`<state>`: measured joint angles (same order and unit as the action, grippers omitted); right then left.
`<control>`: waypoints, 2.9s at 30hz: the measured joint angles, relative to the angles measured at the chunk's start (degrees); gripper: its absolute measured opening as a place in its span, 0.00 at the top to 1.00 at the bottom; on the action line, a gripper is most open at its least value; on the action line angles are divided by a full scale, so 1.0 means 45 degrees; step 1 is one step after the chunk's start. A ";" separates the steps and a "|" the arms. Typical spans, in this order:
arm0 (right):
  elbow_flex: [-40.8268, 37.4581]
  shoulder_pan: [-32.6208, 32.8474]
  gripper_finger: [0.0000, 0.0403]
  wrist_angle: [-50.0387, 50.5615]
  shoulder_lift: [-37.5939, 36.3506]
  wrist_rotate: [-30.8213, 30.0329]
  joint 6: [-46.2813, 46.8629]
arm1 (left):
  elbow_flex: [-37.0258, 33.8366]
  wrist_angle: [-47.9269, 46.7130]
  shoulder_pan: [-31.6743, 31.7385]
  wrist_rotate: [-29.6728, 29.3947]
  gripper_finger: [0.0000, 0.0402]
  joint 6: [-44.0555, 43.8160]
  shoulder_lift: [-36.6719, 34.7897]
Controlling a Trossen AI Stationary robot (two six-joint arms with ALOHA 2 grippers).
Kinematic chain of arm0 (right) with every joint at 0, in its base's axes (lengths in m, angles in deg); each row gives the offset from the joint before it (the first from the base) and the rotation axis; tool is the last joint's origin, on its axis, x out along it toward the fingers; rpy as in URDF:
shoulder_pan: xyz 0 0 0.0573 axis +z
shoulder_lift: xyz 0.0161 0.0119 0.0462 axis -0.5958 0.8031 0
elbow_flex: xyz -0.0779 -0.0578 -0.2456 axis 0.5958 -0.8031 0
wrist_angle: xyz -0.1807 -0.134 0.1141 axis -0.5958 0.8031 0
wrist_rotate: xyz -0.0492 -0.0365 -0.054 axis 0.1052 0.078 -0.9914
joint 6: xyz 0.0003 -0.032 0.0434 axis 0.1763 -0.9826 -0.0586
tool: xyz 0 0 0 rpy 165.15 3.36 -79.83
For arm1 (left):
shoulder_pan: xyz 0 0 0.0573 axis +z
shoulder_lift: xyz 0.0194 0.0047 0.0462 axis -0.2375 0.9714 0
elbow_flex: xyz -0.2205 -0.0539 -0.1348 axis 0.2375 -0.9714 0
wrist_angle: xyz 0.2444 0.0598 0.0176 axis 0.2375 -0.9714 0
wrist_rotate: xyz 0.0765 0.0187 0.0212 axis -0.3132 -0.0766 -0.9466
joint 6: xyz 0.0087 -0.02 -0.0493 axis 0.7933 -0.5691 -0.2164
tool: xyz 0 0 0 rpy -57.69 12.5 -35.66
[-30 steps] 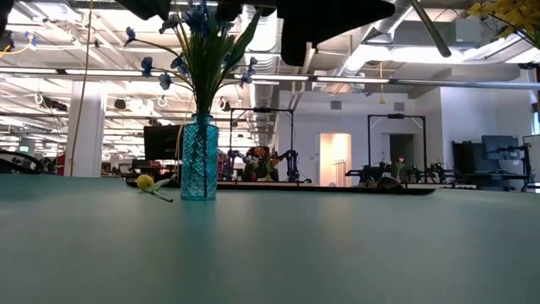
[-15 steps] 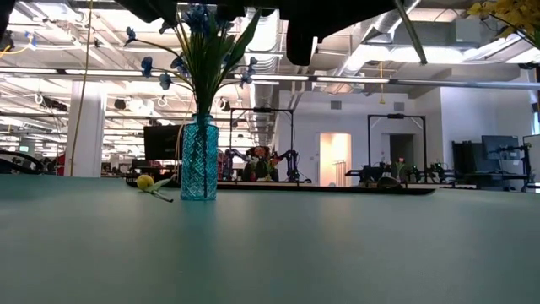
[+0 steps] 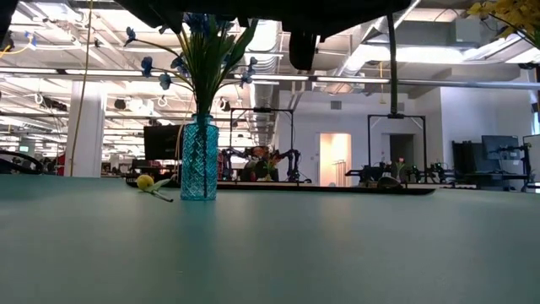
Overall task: Sort flowers into vase by color
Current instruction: Put the right yellow flower into the transparent vase
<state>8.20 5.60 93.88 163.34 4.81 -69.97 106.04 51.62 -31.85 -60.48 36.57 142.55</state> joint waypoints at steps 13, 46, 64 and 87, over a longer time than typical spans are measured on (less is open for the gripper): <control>-0.0002 0.0012 0.41 0.0344 -0.0160 0.0050 0.6009 | 0.0005 -0.0087 0.0257 0.0052 1.00 0.0637 -0.0100; -0.2072 0.5587 0.35 0.0723 -0.2072 0.0310 3.1090 | 0.0097 0.1178 0.0010 0.2639 1.00 0.3829 -0.0889; -0.5587 0.2279 0.35 -1.4796 -0.2067 0.2017 1.9933 | 0.0097 -0.1262 -0.0875 0.1828 1.00 0.4646 -0.0874; -0.5961 0.0180 0.46 -1.5038 -0.2063 0.3401 1.9275 | 0.0097 -0.1385 -0.0801 0.0594 1.00 0.5637 -0.0874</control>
<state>-18.63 6.41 26.21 154.06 20.12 16.77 106.48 45.38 -35.45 -57.81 61.93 138.62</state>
